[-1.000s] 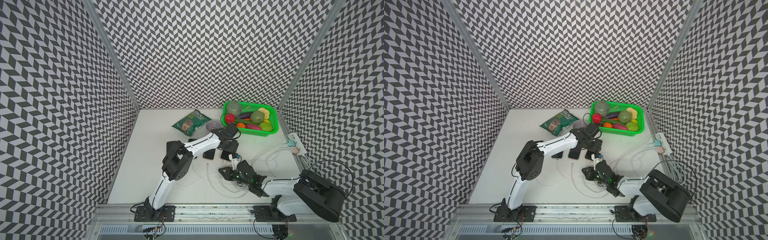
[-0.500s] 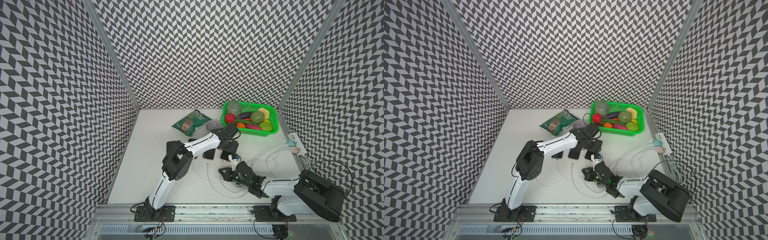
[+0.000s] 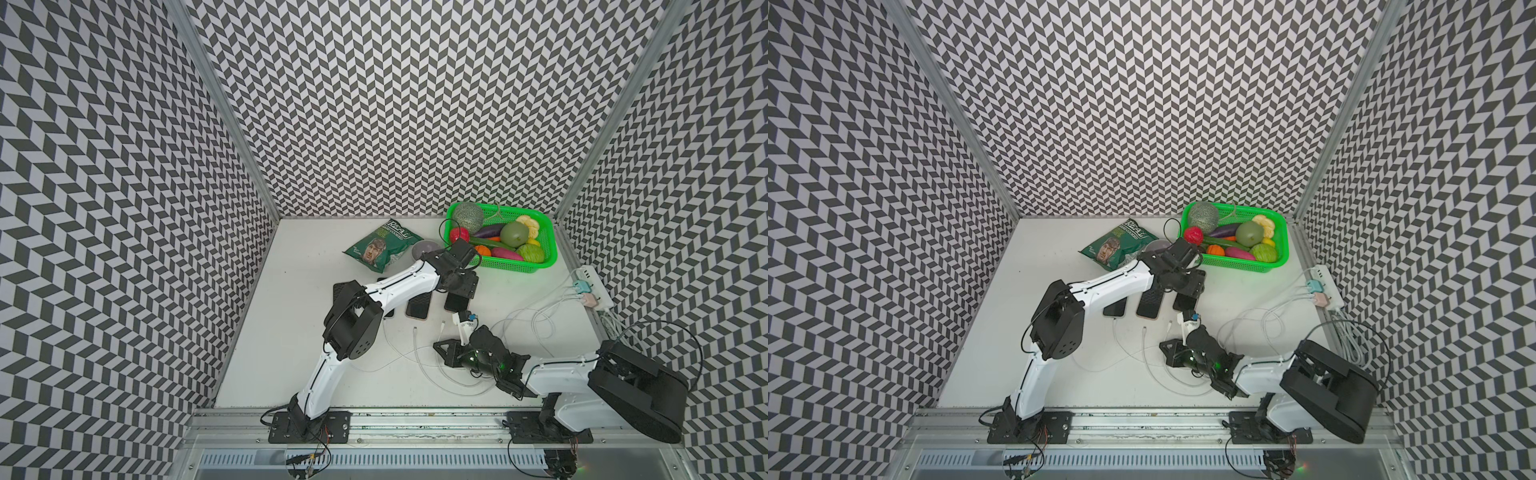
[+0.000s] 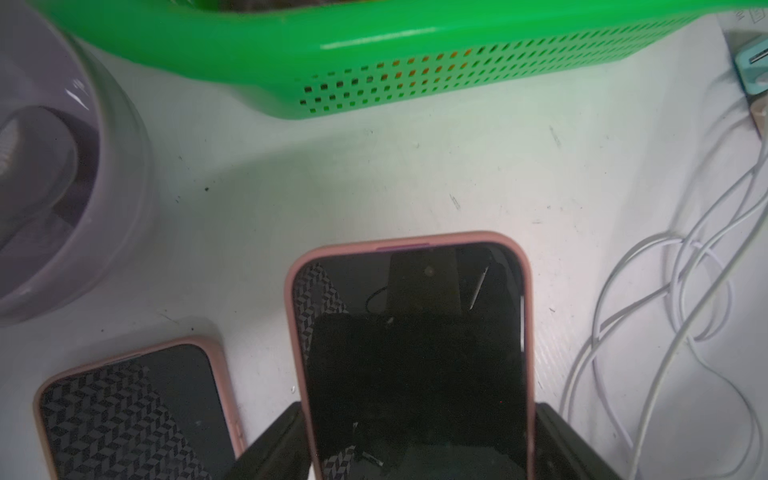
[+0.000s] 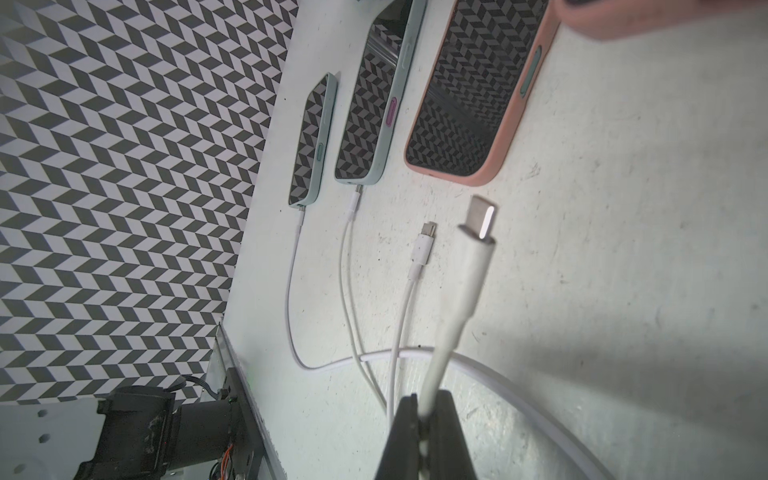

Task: Unplug the charging cable from the phone
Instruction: Remove the charging cable from the phone.

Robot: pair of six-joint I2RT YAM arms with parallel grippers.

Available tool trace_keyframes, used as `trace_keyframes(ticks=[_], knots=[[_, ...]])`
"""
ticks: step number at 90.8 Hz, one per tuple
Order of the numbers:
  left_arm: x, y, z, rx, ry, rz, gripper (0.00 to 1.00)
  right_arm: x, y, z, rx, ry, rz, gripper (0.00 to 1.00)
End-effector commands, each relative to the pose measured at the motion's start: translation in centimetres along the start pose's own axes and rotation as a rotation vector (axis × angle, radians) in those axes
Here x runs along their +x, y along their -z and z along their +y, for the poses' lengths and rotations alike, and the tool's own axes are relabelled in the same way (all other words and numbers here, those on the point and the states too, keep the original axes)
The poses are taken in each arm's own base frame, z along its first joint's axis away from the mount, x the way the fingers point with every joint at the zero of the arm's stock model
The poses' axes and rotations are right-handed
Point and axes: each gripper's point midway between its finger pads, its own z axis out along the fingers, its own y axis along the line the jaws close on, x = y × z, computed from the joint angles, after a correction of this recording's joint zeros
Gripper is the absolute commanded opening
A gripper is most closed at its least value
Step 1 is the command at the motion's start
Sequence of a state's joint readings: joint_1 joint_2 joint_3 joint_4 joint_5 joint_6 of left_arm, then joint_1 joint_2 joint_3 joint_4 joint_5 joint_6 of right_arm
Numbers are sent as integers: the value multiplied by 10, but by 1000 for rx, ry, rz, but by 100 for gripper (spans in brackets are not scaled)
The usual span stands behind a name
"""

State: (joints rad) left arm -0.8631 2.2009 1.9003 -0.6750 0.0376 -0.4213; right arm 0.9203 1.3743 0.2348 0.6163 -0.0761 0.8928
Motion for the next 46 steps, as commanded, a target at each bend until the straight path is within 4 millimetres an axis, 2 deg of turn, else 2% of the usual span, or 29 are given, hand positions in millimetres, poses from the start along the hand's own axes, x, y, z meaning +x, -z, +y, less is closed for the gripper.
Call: trace_keyframes(ticks=[1,17,29,46], knots=[[-19,4,-7,19,5,-58,0,-6,-1,10,-39,8,-29,12],[-17,2,-6,18,3,-52,0,-7,-1,10,-27,20,-26,30],[-18,2,-7,18,1,-54,0,-9,1,9,-11,27,-36,38],[-14,-2,-4,8,0,-43,0,-18,14,7,23,43,-78,52]])
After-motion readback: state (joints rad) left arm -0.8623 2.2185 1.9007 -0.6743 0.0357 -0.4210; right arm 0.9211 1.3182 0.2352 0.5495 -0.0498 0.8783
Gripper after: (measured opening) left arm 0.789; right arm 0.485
